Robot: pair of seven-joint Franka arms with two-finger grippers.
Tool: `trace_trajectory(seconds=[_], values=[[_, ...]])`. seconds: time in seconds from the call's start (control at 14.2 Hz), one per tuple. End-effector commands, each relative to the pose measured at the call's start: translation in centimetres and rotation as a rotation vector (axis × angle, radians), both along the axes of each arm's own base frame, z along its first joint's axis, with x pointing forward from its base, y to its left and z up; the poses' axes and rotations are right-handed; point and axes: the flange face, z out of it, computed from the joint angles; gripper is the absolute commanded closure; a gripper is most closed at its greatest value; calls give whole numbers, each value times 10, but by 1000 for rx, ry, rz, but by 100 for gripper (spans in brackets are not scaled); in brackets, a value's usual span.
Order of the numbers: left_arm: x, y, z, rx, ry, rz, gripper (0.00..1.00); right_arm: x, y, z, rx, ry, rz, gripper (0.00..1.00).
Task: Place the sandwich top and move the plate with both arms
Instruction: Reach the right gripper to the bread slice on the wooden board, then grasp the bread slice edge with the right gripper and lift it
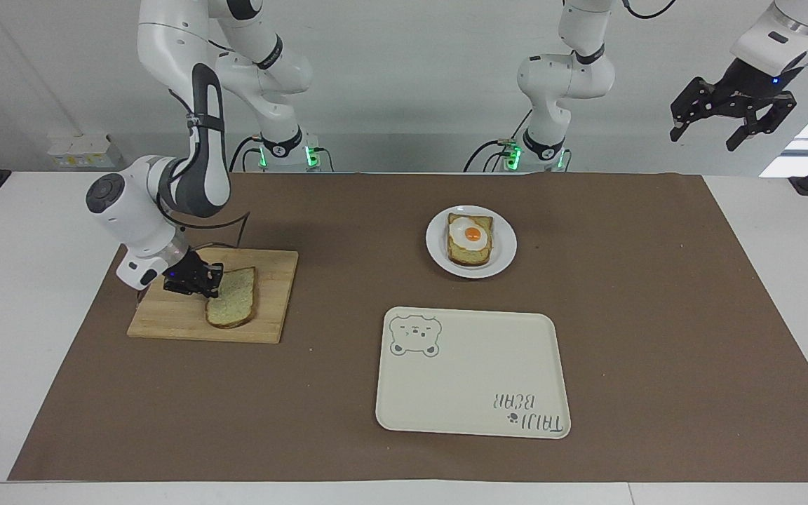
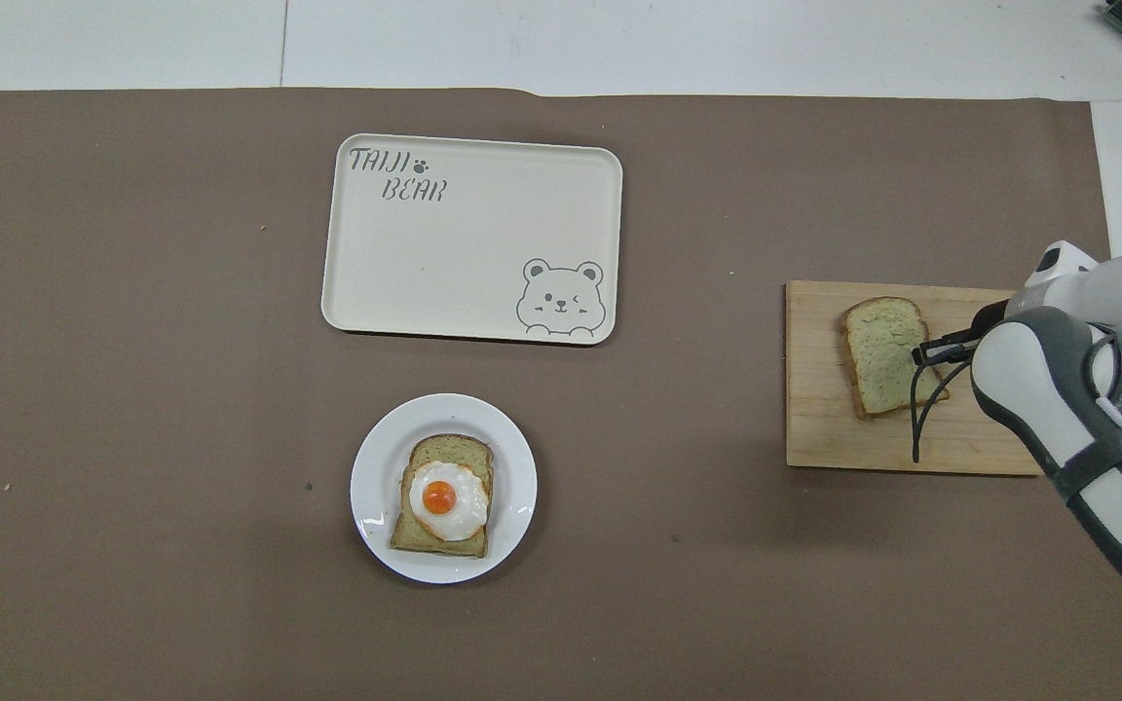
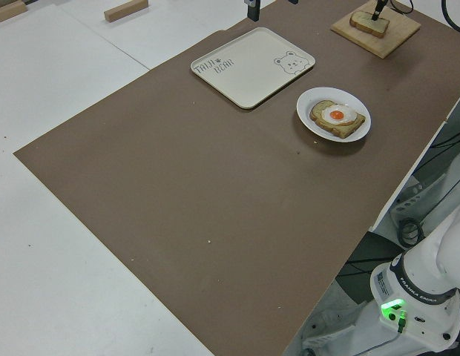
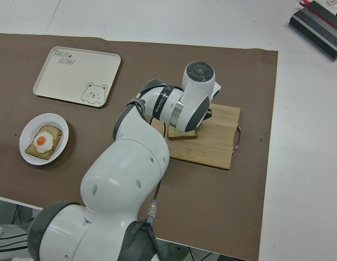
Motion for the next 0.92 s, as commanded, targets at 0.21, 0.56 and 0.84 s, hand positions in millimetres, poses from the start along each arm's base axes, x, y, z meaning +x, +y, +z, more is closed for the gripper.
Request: trace_trajectory(seconds=[0.21,0.56,0.84], values=[[-8,3,0,0,7,10,0,7,8,50,47,13,17,100],[-8,3,0,0,7,10,0,-13,24,93,85,74,29,100],[-8,3,0,0,7,10,0,-21,41,117,163,154,55,100]])
